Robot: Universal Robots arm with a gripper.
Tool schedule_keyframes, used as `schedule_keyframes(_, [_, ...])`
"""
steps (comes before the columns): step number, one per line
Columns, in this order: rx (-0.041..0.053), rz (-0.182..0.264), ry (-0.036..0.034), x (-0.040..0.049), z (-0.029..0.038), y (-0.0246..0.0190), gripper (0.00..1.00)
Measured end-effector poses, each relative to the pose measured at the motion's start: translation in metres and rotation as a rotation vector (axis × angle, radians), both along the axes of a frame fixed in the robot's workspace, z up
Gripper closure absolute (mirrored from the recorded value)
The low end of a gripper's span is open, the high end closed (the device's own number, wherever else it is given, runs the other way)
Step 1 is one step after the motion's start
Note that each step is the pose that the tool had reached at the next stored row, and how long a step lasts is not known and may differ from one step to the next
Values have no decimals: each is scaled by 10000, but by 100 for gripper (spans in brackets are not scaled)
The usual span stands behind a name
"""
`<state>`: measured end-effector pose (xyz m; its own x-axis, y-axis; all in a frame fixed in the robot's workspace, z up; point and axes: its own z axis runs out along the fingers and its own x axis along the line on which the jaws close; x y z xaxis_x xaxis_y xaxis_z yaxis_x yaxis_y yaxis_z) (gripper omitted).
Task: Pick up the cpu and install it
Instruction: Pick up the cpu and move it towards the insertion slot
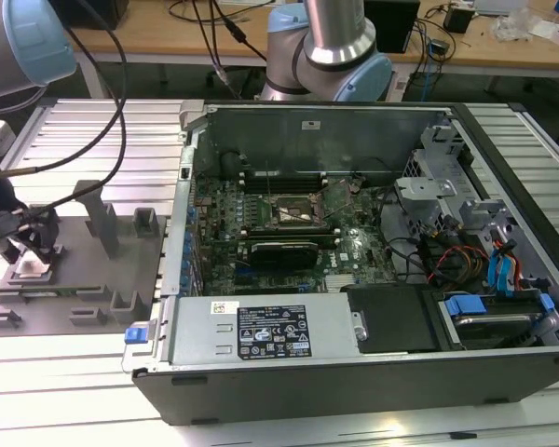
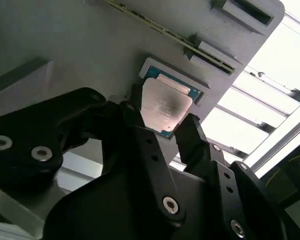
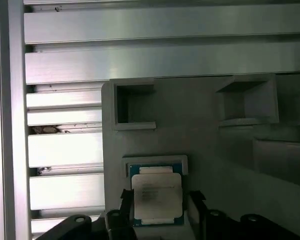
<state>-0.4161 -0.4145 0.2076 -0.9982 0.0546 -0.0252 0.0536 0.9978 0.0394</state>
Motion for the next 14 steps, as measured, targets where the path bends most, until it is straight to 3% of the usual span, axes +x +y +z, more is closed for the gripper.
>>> schedule_keyframes(1, [0,1,0,0,0,0,46])
schedule_keyframes(2, [0,1,0,0,0,0,34])
schedule_keyframes(4, [0,2,1,0,0,0,34])
schedule_keyframes(14, [1,438,-2,1,-169,31,34])
